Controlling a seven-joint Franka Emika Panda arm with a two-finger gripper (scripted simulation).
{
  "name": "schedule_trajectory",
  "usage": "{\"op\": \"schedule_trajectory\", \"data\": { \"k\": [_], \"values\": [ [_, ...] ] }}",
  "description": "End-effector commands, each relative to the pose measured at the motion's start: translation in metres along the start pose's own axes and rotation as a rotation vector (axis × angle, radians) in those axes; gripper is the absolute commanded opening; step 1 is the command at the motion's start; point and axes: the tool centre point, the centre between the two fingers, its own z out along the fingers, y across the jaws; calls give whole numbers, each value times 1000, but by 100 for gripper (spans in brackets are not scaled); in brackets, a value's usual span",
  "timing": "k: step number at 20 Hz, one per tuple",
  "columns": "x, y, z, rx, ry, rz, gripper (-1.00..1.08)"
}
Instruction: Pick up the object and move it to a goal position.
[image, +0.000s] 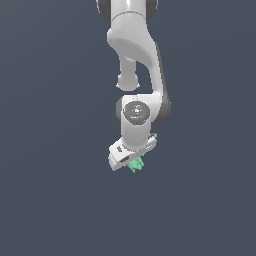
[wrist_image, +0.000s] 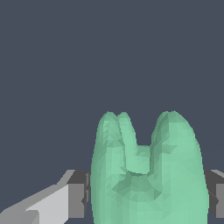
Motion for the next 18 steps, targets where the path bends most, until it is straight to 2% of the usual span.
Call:
{"op": "schedule_trajectory", "data": {
  "k": [1,18],
  "values": [
    [-7,1,-19,-1,1,0,-100],
    [-78,8,-201,0,1,0,-100]
  ]
}}
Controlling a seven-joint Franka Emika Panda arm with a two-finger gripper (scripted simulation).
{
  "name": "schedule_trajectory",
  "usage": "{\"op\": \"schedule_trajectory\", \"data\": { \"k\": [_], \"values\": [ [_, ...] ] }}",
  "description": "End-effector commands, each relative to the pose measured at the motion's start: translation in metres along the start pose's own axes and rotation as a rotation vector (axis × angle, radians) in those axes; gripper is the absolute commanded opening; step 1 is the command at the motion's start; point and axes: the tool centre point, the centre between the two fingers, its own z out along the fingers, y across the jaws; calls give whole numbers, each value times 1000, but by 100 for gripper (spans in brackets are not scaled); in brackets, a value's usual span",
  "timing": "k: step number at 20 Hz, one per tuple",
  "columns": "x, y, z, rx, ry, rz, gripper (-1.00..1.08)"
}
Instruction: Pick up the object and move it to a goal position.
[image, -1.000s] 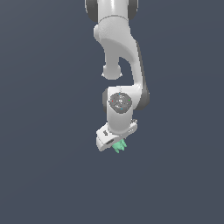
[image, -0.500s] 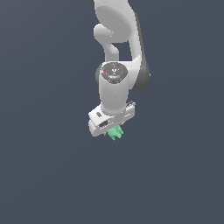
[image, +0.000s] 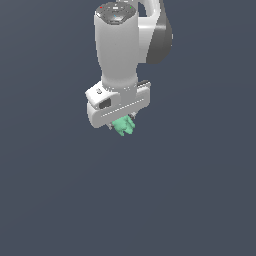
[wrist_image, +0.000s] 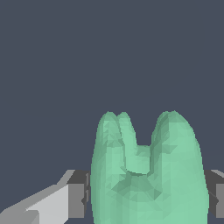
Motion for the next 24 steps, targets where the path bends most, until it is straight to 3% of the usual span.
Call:
{"op": "schedule_trajectory", "data": {
  "k": [1,13,24],
  "values": [
    [-11,1,-29,1,0,0,-100],
    [-56,8,-155,1,1,0,-100],
    [-73,14,-208,0,0,0,-100]
  ]
}}
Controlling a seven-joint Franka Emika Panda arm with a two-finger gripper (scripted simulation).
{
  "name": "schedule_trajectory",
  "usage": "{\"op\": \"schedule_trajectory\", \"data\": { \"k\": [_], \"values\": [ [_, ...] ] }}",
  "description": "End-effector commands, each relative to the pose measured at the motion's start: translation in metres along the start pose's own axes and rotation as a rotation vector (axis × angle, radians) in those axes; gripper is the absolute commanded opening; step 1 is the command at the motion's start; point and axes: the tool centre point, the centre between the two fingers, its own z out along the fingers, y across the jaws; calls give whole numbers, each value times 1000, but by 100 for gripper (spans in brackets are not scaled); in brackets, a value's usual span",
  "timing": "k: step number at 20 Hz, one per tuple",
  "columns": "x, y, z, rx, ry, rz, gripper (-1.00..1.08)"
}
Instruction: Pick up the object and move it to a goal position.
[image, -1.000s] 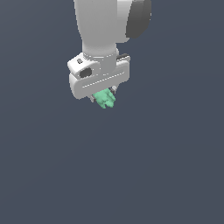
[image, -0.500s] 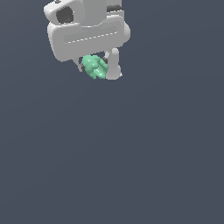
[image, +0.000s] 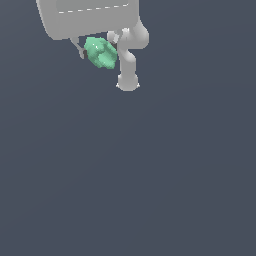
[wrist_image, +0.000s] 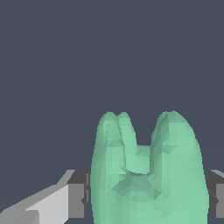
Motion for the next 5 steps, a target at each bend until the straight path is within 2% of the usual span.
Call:
{"op": "schedule_trajectory", "data": {
  "k": [1,5],
  "values": [
    [-2,1,-6,1,-1,0,-100],
    [-1,1,-7,1,-1,0,-100]
  ]
}}
